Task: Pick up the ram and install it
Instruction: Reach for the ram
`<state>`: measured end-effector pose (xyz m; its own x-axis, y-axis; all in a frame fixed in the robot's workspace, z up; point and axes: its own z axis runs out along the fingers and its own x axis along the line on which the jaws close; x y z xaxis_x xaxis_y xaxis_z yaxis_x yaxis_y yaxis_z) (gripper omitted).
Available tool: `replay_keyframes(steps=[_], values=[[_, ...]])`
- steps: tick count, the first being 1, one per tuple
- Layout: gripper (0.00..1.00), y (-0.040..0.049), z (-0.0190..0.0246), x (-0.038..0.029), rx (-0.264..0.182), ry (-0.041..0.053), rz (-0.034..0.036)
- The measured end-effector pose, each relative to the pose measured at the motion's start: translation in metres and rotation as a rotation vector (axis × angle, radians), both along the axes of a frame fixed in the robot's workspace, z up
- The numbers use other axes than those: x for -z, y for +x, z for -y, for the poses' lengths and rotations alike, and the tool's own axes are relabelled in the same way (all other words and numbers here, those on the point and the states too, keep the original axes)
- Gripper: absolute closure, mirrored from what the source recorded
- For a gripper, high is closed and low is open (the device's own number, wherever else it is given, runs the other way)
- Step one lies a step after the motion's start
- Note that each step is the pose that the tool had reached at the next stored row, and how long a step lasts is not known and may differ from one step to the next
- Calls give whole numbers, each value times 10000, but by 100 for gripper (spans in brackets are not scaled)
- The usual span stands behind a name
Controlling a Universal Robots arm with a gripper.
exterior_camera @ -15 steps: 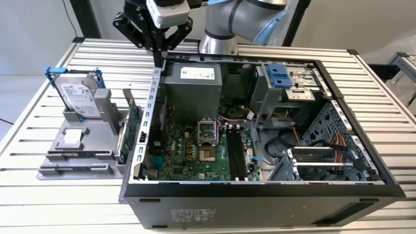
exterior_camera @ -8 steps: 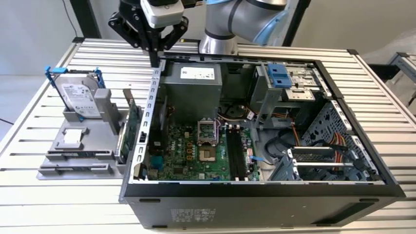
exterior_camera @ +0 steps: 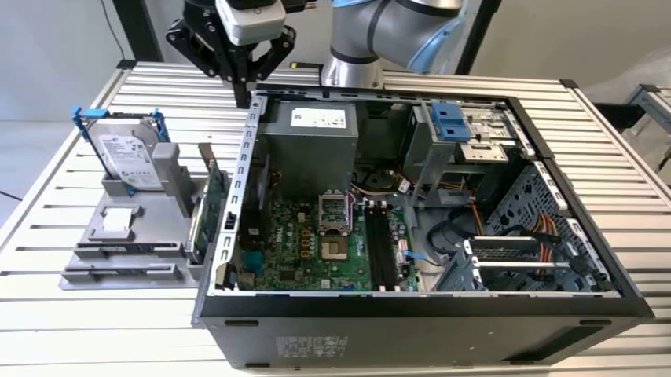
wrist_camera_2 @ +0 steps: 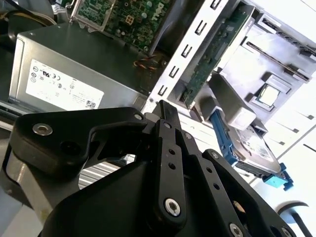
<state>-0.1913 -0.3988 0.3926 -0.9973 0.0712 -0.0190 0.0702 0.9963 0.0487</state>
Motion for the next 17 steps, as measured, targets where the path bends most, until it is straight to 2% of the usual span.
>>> replay_keyframes(steps=[17], values=[[100,-162,0,0,0,1,0]])
